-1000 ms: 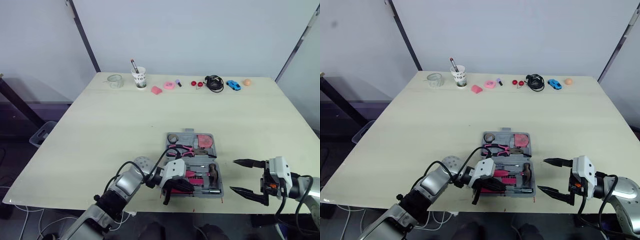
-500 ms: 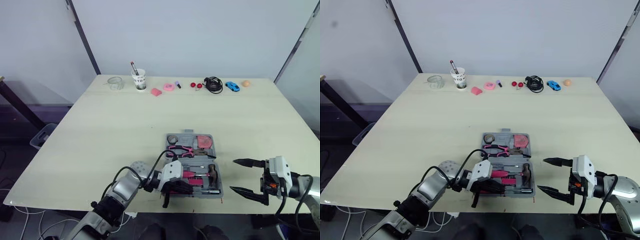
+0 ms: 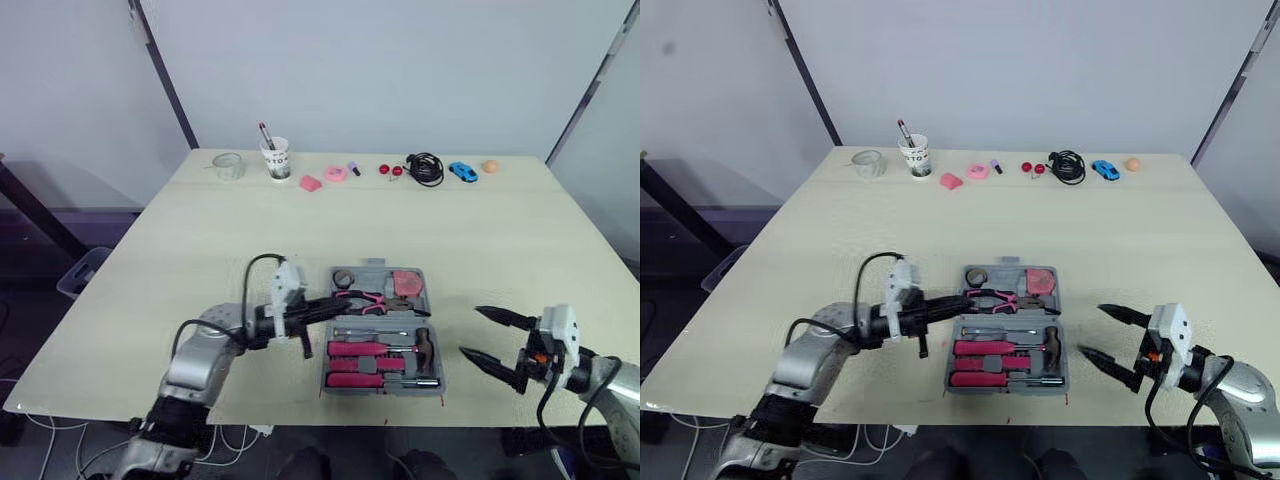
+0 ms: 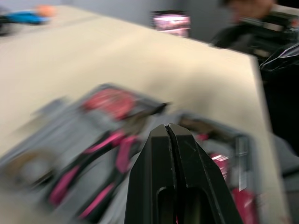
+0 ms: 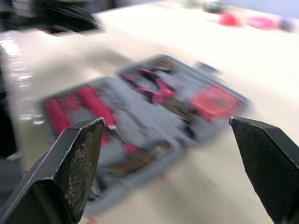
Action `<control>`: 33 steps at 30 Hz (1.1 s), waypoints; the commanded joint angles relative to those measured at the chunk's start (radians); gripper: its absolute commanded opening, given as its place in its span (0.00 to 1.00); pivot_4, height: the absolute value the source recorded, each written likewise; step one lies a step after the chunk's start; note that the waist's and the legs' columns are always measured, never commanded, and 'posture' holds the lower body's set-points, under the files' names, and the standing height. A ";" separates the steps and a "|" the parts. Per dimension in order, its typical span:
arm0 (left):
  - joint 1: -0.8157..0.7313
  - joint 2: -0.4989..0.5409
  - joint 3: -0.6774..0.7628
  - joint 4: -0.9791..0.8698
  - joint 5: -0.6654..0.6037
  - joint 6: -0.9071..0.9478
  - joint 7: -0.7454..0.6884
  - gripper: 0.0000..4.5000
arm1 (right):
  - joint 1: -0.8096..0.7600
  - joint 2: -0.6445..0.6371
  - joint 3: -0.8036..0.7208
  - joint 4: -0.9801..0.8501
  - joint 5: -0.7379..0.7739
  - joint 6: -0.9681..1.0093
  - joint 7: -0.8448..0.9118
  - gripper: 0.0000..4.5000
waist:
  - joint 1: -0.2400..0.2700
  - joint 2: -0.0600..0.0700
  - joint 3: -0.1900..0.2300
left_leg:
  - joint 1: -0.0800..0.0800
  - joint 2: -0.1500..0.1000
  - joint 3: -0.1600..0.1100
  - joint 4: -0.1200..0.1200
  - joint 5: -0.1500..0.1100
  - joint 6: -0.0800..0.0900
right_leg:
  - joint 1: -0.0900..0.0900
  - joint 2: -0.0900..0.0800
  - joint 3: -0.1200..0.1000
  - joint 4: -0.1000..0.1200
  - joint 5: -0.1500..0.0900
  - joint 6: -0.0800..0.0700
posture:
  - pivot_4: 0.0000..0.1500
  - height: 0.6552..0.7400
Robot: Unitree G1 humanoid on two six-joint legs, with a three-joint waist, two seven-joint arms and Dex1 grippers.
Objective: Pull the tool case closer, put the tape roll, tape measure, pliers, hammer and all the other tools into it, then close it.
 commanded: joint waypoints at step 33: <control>0.385 0.149 0.333 0.004 -0.019 -0.055 0.065 0.98 | 0.168 -0.025 -0.156 0.092 -0.076 -0.032 -0.066 1.00 | 0.001 0.000 0.000 | 0.002 0.002 0.002 -0.002 0.000 0.000 | -0.002 -0.004 0.002 -0.005 -0.002 -0.005 | 1.00 1.00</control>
